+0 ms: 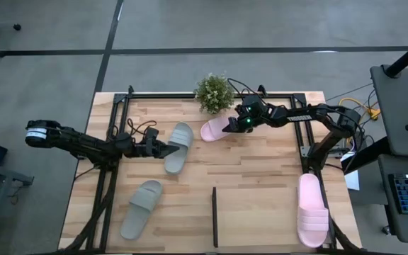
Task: Pick and place slides into the shelf
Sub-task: Put the pink slide on the shelf
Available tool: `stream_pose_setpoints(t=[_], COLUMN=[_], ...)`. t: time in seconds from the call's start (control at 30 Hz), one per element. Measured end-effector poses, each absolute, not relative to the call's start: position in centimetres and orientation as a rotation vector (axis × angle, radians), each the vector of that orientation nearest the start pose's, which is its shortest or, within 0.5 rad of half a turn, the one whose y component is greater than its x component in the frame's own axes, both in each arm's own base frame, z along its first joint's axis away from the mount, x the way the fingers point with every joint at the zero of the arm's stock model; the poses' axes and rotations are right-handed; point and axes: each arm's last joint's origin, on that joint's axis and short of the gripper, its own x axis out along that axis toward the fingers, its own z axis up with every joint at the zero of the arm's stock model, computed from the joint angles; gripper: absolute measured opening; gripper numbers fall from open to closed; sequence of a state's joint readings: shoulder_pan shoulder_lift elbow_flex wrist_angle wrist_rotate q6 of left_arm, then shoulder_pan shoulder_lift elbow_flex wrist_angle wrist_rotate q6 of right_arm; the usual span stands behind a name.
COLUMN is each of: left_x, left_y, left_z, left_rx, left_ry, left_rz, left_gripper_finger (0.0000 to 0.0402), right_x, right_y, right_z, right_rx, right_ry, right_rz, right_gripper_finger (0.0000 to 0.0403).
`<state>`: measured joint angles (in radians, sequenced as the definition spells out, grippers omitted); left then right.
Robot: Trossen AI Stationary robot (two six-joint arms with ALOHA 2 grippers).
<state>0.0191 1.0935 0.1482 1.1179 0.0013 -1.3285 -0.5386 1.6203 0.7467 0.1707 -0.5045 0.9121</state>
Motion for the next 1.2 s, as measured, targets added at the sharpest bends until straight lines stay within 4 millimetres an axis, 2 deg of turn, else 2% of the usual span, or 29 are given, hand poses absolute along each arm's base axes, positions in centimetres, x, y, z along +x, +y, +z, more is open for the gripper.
stream_pose_setpoints(t=[0.4, 0.6, 0.7, 0.97, 1.2], left_x=[18.6, 18.6, 18.6, 18.6, 18.6], left_y=[0.4, 0.4, 0.4, 0.4, 0.3], left_z=[19.1, 19.1, 19.1, 19.1, 19.0], left_rx=[-1.323, -1.323, -1.323, -1.323, -1.323], left_ry=[-0.155, -0.155, -0.155, -0.153, -0.149], left_rz=[-0.096, -0.096, -0.096, -0.098, -0.097], left_gripper_finger=[0.0000, 0.0000, 0.0000, 0.0000, 0.0000], right_x=[26.3, 26.6, 27.1, 27.5, 27.9], right_y=[-16.1, -16.5, -16.8, -17.4, -17.6], right_z=[15.8, 13.2, 12.6, 14.4, 14.8], right_rx=[1.239, 1.279, 1.289, 1.257, 1.256], right_ry=[0.534, 0.606, 0.607, 0.495, 0.486], right_rz=[-0.349, -0.366, -0.329, -0.288, -0.287], right_gripper_finger=[0.0185, 0.0185, 0.0185, 0.0185, 0.0185])
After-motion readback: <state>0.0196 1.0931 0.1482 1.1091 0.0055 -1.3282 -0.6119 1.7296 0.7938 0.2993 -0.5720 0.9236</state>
